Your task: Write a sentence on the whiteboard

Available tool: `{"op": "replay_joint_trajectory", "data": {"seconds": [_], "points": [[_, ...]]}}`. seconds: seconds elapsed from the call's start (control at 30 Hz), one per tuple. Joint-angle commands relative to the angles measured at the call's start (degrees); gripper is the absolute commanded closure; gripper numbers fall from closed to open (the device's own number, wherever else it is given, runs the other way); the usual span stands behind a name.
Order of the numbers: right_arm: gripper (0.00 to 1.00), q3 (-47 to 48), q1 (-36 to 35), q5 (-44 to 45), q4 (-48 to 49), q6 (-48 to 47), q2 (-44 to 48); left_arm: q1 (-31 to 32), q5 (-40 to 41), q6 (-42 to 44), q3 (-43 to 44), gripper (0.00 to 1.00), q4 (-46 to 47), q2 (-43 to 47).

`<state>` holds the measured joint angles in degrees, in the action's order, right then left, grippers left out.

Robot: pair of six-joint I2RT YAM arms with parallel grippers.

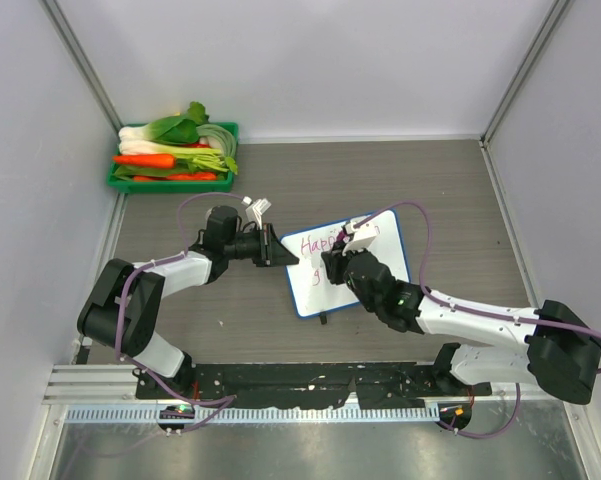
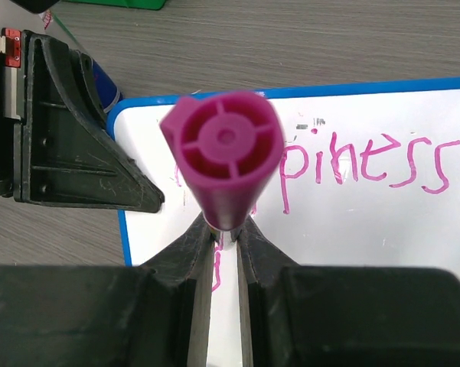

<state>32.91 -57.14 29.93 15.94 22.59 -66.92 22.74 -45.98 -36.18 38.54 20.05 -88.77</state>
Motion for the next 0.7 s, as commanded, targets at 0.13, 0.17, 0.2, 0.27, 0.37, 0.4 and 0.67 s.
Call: {"op": "replay_joint_trajectory", "data": {"seconds": [0.13,0.17,0.2,0.27,0.37,0.4,0.67], "points": [[0.99,-0.73,0.19,2.32,1.46,0.00,-0.67,0.28,8.36,5.07,-0.31,1.00,-5.38,-2.72],[0.99,-0.91,0.28,2.32,1.46,0.09,-0.76,0.20,8.36,5.16,-0.31,1.00,-5.38,-2.72],[0.98,-1.26,0.19,2.41,1.46,0.35,-0.93,0.20,8.36,5.16,-0.31,1.00,-5.38,-2.72],[0.99,-1.79,0.11,2.24,1.37,0.61,-1.02,0.20,8.36,5.16,-0.23,1.00,-5.38,-2.72],[0.99,-2.41,0.19,2.06,1.19,0.88,-0.76,0.20,8.27,5.16,-0.22,1.00,-5.38,-2.72],[0.98,-2.84,0.10,1.97,1.11,0.96,-0.59,0.20,8.27,5.16,-0.22,1.00,-5.38,-2.72],[0.99,-4.34,0.28,0.65,-0.30,2.19,1.78,0.20,8.27,5.07,-0.22,1.00,-5.46,-2.72]]}}
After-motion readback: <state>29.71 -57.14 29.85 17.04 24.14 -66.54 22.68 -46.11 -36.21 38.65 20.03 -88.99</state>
